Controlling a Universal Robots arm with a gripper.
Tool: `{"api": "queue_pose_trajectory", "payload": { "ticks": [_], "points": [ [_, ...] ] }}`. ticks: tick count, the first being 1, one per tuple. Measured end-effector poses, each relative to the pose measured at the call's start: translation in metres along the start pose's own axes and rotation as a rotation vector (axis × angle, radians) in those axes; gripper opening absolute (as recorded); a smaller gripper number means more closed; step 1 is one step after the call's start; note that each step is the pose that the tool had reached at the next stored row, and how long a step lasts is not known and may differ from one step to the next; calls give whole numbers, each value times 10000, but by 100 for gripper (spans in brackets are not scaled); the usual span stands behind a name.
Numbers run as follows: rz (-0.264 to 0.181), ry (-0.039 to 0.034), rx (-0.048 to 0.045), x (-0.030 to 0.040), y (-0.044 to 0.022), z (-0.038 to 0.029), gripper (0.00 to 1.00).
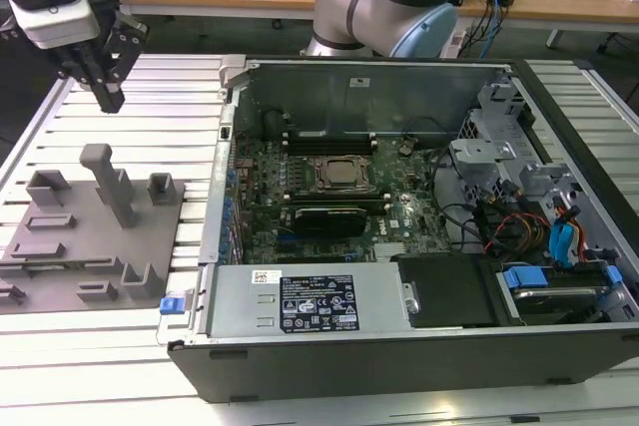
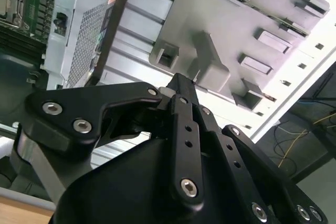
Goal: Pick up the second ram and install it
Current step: 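Reach for the second ram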
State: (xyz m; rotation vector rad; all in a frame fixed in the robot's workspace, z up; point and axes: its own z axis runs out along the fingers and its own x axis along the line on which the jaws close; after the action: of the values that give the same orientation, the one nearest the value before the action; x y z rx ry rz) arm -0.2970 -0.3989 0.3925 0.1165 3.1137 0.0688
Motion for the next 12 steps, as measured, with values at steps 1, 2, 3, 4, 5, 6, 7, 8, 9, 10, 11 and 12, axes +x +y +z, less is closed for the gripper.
{"api": "queue_pose_trajectory", "payload": {
  "ticks": [1, 2, 3, 4, 5, 6, 7, 8, 9, 10, 11, 12],
  "points": [
    [2, 0, 0, 44, -3, -1, 11],
    [2, -1, 0, 127, -9, -2, 11],
    [0, 0, 0, 181, -14, -3, 11],
    [0, 0, 0, 249, -19, -4, 11],
    [1, -1, 0, 283, -21, -5, 11],
    [2, -1, 0, 331, -25, -5, 11],
    [2, 0, 0, 364, -27, -5, 11],
    [1, 0, 0, 400, -30, -5, 11],
    [1, 0, 1, 436, -33, -6, 11],
    [0, 0, 0, 484, -36, -6, 11],
    [0, -1, 0, 519, -39, -6, 11],
    [1, -1, 0, 551, -41, -6, 11]
  ]
}}
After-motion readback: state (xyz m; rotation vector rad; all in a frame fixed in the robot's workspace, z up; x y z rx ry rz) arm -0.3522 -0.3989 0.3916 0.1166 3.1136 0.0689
